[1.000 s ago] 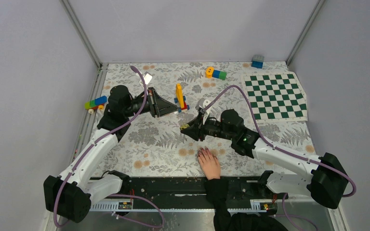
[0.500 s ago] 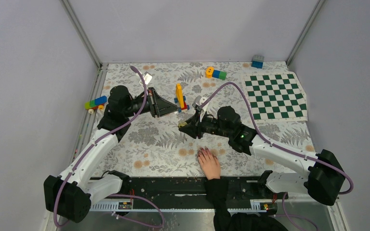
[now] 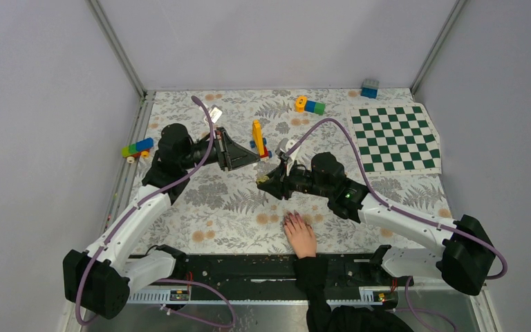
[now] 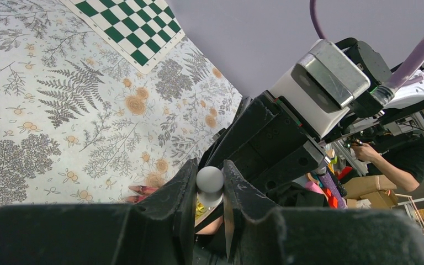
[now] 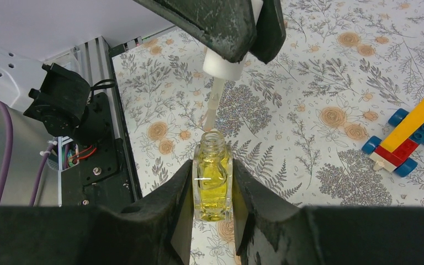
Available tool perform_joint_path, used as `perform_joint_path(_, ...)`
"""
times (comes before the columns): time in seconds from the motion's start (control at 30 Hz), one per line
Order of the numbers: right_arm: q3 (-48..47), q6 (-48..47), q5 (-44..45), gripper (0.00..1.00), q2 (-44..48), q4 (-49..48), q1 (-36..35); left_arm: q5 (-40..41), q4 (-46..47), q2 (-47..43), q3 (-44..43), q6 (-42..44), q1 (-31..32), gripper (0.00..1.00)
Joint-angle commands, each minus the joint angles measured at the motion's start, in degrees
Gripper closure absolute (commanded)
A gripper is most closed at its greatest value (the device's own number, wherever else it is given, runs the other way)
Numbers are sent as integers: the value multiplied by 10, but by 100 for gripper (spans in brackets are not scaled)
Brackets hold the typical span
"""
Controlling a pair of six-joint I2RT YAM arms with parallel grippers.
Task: Paint the nails
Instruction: Close the nail polish bottle.
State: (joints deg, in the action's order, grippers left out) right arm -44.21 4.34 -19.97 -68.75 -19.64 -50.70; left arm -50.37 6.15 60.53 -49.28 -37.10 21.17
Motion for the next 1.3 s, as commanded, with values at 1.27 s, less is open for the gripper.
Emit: perform_joint_path(1.27,-22,-7,5,100,25,-21,-6,-12,36,10,6,-2,15,100)
